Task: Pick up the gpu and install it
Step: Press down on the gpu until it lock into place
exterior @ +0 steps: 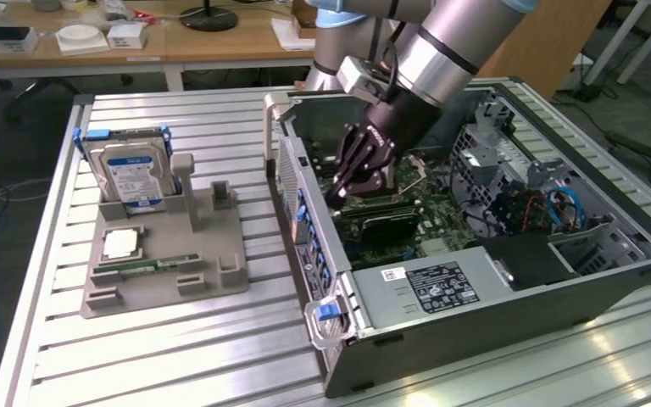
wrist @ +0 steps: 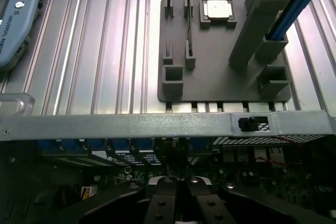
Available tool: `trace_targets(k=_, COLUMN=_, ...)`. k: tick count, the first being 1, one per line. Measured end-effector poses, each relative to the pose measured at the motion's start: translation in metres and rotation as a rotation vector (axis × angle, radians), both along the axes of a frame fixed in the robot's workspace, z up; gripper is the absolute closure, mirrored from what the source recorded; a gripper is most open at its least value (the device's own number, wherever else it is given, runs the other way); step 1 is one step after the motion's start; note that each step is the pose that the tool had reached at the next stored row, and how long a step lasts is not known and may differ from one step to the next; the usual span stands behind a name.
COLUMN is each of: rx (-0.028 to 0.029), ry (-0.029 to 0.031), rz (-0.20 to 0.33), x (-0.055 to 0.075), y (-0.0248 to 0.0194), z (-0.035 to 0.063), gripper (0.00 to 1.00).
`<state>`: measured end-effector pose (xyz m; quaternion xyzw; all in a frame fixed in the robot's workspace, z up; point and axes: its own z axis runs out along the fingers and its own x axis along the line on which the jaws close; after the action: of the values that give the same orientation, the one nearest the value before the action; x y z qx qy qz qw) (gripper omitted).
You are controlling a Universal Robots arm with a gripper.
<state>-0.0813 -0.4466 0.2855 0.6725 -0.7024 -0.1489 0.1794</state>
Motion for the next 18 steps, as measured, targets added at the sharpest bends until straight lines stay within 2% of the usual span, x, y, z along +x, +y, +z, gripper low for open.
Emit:
trace_targets(k=2, rx=0.0, ry=0.004, rz=-0.001, x=-0.0001, y=0.0, z=-0.0008, gripper=0.9)
trace_targets(k=10, rx=0.0001, ry=0.0076, rz=0.0, x=-0.0004, y=0.0, z=-0.0055, gripper=0.9)
trace_targets(k=12, rx=-0.0001, ry=0.0104, rz=0.0, x=-0.0009, y=0.0, z=-0.0064, gripper=0.9)
trace_targets(k=15, rx=0.0, ry=0.0179, rz=-0.001, x=-0.0017, y=0.0, z=-0.0075, gripper=0.9)
trace_targets(k=18, rx=-0.0003, ry=0.0208, rz=-0.001, x=-0.0018, y=0.0, z=-0.0088, gripper=0.9)
